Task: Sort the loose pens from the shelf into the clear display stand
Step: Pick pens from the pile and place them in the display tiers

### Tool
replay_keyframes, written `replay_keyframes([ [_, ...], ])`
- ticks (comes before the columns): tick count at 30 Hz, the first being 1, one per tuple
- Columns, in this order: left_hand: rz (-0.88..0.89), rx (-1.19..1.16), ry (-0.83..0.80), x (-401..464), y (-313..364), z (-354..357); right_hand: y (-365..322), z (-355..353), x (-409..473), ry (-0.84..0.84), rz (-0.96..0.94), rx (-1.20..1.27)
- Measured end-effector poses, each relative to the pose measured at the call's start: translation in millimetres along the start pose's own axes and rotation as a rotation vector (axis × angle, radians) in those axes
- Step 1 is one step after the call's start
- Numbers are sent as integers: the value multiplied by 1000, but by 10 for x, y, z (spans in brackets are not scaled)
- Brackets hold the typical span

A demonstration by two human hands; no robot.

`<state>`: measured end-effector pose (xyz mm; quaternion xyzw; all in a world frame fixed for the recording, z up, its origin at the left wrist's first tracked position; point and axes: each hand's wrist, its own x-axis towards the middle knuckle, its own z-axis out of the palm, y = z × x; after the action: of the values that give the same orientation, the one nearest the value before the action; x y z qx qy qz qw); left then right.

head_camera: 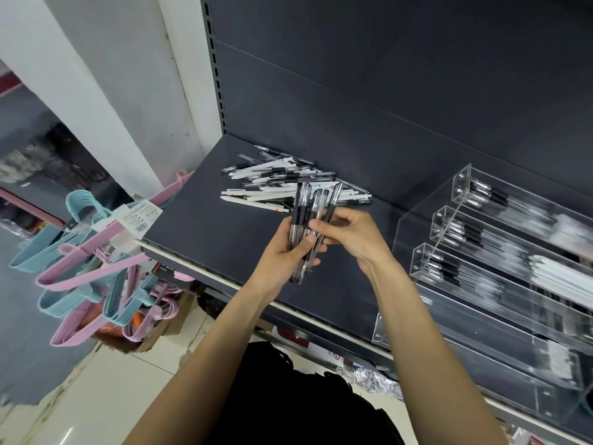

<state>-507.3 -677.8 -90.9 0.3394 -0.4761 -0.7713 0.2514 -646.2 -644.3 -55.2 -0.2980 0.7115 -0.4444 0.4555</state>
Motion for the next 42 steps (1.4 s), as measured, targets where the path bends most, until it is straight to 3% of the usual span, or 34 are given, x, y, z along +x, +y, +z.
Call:
replay_keyframes([
  [13,-90,28,-132,-149,-29,-76,-110,-58,98,-100,84,0],
  [19,-122,-56,-104,-235,-30,-94,-222,-61,191,-164,39,-139],
  [26,-91,-129,1,-367,-69,-218,-435,16,146,-7,-187,-232],
  [30,-88,-257,287,-336,-84,-263,-440,17,-171,269,-230,11],
  [32,-74,-406,400,-310,-105,-299,-344,30,-351,350,-272,2],
  [36,-29,-565,356,-299,-39,-345,35,388,-564,298,-252,-4],
  [42,-15,-559,254,-394,6,-252,325,822,-721,297,-326,-193],
])
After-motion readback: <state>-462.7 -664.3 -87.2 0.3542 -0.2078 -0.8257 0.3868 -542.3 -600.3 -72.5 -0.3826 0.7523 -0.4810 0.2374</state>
